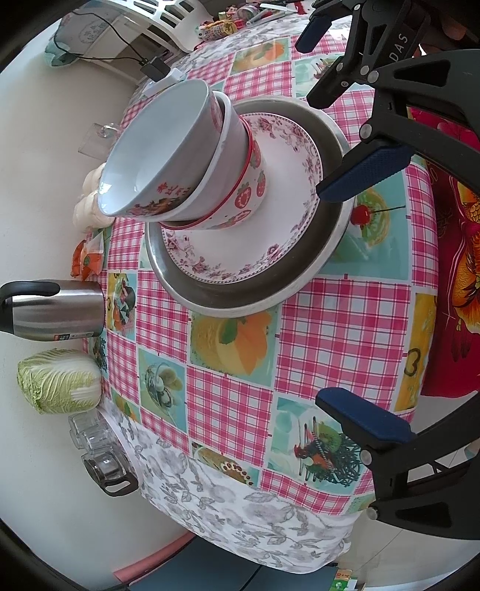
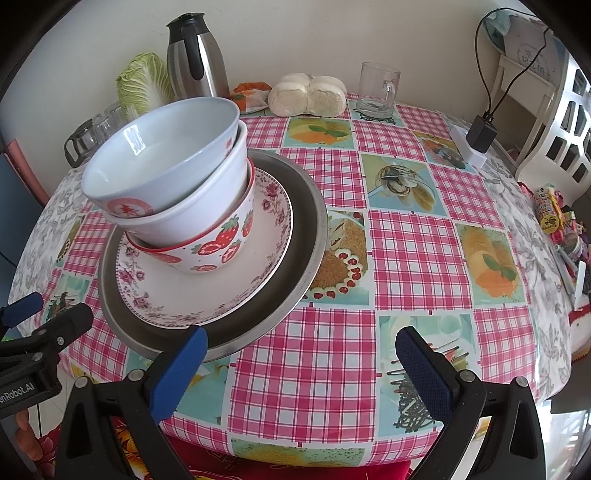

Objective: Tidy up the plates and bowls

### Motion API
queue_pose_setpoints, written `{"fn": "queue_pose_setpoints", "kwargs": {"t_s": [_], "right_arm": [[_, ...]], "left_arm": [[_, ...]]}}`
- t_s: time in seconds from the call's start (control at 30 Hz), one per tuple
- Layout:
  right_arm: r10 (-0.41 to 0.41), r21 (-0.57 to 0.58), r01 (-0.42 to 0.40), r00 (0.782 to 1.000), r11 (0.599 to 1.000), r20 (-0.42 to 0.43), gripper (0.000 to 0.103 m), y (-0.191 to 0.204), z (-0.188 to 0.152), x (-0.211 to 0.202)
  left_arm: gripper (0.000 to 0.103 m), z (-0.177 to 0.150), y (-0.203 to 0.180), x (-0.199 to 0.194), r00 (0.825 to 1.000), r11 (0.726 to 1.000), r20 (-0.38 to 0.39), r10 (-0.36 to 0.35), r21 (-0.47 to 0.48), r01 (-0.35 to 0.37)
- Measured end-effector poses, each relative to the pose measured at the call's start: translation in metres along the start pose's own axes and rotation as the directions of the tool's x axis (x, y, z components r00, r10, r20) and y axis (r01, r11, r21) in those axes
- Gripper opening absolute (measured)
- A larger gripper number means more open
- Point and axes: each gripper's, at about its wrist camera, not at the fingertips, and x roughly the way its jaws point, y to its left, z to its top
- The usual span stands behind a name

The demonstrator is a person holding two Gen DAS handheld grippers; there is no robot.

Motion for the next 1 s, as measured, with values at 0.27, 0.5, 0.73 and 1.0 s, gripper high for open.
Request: {"fn": "queue_pose_setpoints", "kwargs": {"t_s": [0.27, 0.5, 0.73, 1.0], "right_arm": [[0.000, 0.000, 0.000, 1.000, 1.000, -0.001, 0.103, 0.0002, 0.0004, -0.0001], [-0.001, -0.001, 0.001, 1.000, 1.000, -0.003, 0.103, 0.0007, 0.0000, 0.0005], [-0.003, 0.000, 0.003, 1.000, 1.000, -0.003, 0.103, 0.0008, -0.0002, 0.0008], [-0.002, -0.001, 0.002, 1.000, 1.000, -0.004, 0.103, 0.0003, -0.0002, 0.0007]], "left_arm": [[0.100, -0.0003, -0.0001, 0.0004, 1.000, 1.000, -0.001, 0.000, 0.000, 0.000], [0.100, 0.0006, -0.0007, 0.0008, 1.000, 1.000, -0.002, 0.001, 0.001, -0.001], [0.100, -0.0017, -0.0005, 0.0012, 1.000, 1.000, -0.001, 0.000, 0.003, 0.000], [0.100, -0.0004, -0.0002, 0.0007, 1.000, 1.000, 0.002, 0.007, -0.001, -0.007]]}}
